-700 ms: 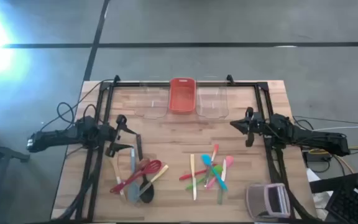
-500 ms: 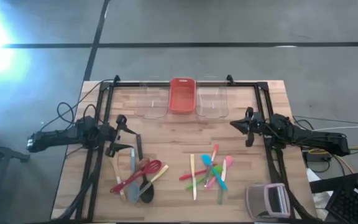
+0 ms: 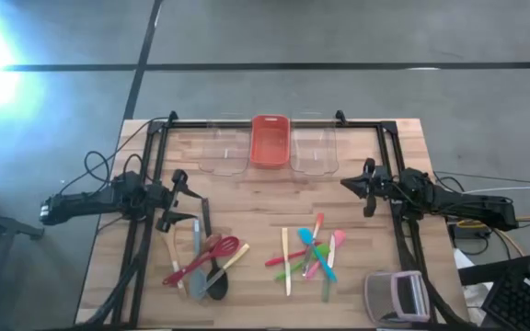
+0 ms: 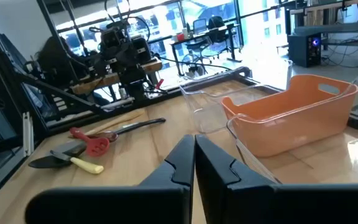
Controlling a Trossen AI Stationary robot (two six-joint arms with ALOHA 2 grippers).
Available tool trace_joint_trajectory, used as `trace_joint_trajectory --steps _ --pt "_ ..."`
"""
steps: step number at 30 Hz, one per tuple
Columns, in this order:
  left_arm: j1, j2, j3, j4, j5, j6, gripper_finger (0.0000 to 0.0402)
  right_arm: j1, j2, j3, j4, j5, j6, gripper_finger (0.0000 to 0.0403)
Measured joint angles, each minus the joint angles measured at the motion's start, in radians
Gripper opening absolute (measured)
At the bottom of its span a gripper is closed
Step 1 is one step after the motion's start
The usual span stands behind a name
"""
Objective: Pick & Place Kitchen Items
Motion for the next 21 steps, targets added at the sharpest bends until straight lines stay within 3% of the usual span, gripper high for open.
trace_joint_trajectory --steps 21 --pt "0.0 0.0 0.0 -0.012 0.0 -0.003 0.0273 0.0 0.0 0.0 0.002 0.0 0.0 0.0008"
